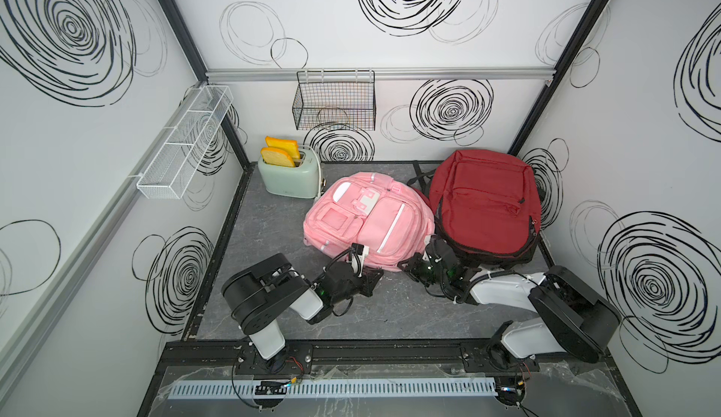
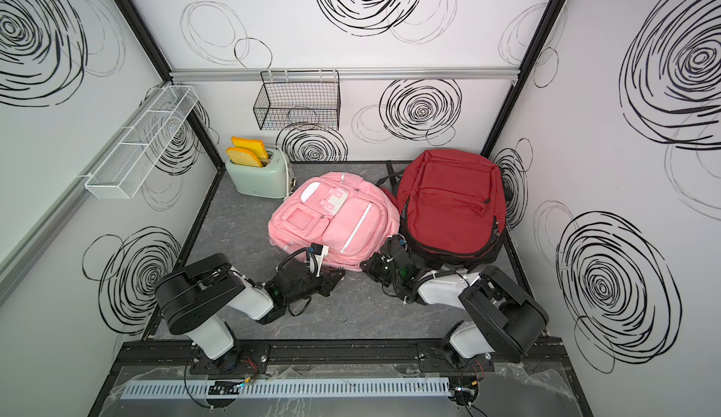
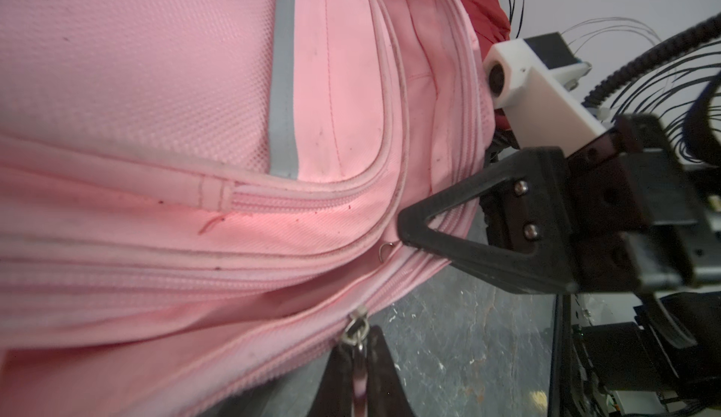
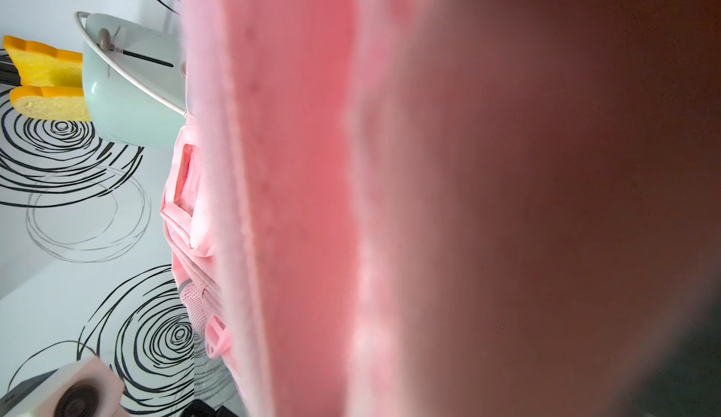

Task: Zip up the backpack
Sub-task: Zip the zipper on the backpack.

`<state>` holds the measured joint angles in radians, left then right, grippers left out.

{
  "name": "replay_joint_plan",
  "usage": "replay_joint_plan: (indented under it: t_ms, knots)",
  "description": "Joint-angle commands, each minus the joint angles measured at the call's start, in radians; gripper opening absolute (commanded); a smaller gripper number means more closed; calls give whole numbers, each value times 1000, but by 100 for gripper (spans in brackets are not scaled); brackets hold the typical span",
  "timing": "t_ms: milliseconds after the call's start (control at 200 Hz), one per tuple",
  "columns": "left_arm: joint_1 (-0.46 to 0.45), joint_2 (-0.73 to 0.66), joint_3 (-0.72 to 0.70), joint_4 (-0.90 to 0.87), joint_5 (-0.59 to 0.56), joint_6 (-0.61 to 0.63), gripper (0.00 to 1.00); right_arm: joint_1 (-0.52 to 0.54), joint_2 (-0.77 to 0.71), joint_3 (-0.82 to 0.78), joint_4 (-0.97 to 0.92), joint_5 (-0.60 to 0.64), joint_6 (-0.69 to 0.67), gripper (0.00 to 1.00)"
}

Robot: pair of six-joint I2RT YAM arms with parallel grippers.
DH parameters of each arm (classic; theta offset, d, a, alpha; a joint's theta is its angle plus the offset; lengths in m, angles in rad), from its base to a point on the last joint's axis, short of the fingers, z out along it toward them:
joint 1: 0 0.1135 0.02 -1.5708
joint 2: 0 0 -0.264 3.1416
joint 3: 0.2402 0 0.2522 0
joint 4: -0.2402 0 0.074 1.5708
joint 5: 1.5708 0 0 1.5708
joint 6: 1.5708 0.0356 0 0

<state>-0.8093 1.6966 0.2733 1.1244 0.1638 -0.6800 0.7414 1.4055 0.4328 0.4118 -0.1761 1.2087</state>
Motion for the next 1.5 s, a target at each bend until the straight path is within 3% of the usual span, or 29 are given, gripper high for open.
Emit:
replay_joint_plan:
  t_ms: [0, 435, 795, 1156, 1496]
  knots:
    - [-8, -2, 11, 49, 7, 11, 0, 22, -41, 75, -14, 20, -71, 0]
    - [-3, -9, 4, 42, -18, 5, 0, 50, -11, 342, -370, 50, -450, 0]
    - [9, -22, -12, 40, -39, -4, 0, 31, -51, 438, -603, 176, -630, 0]
    - [12, -22, -14, 40, -42, -7, 0, -82, -92, 437, -696, 170, -704, 0]
    - [12, -17, -10, 37, -41, -7, 0, -147, -93, 387, -677, 169, -684, 0]
